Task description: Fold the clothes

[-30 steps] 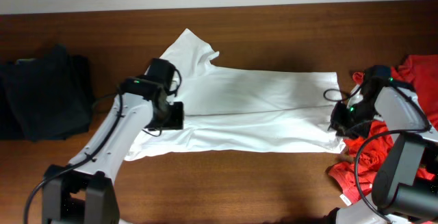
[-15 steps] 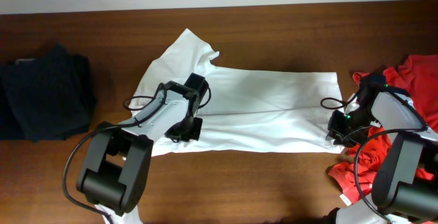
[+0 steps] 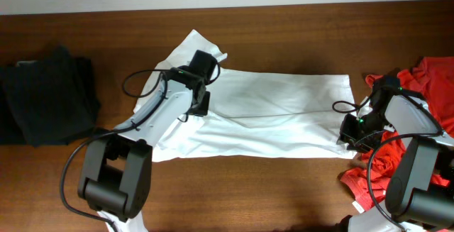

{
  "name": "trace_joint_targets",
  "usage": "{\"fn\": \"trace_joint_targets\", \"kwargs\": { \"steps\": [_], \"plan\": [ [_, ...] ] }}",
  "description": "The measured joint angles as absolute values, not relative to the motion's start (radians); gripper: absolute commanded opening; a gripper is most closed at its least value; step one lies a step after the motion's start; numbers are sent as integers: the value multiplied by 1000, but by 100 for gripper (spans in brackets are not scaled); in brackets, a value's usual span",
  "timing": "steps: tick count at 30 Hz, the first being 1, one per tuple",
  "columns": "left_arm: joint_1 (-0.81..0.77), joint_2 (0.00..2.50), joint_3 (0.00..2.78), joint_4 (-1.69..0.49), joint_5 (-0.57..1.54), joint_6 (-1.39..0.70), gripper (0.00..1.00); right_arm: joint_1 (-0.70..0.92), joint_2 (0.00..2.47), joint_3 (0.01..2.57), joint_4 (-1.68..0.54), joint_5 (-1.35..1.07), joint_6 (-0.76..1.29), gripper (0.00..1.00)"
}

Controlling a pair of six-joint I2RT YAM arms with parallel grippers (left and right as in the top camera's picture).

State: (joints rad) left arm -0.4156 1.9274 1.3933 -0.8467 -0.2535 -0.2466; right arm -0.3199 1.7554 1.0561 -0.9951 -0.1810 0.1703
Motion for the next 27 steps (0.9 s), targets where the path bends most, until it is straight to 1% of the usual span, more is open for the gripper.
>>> {"fn": "trace_joint_targets", "kwargs": {
  "steps": [2, 5, 8, 10, 13, 15, 19, 23, 24, 27],
  "plan": [
    [-387, 1927, 1393, -871, -278, -249, 45, -320, 1755, 1056, -995, -181, 169, 33],
    [-326, 1927, 1394, -930, -276, -284, 39, -320, 1755, 1056, -989, -181, 168, 33],
    [-242, 1928, 1394, -958, -192, -318, 39, -320, 1755, 1056, -987, -181, 168, 33],
    [-224, 1928, 1390, -952, -165, -326, 39, -320, 1755, 1056, -977, -181, 168, 32],
    [-217, 1938, 1338, -910, -149, -334, 39, -320, 1755, 1056, -958, -181, 163, 27],
    [-204, 1966, 1297, -887, -145, -337, 39, -320, 1755, 1056, -955, -181, 154, 25],
    [-108, 1953, 1241, -855, -86, -373, 40, -320, 1755, 1047, -968, -165, 141, 25],
    [-52, 1923, 1183, -878, -41, -396, 40, -320, 1755, 1015, -999, -158, 132, 24],
    [-40, 1913, 1164, -891, -33, -406, 39, -320, 1755, 1005, -1003, -158, 132, 20],
    [-17, 1888, 1108, -932, -9, -422, 39, -320, 1755, 981, -1063, -155, 125, 16]
  ]
}}
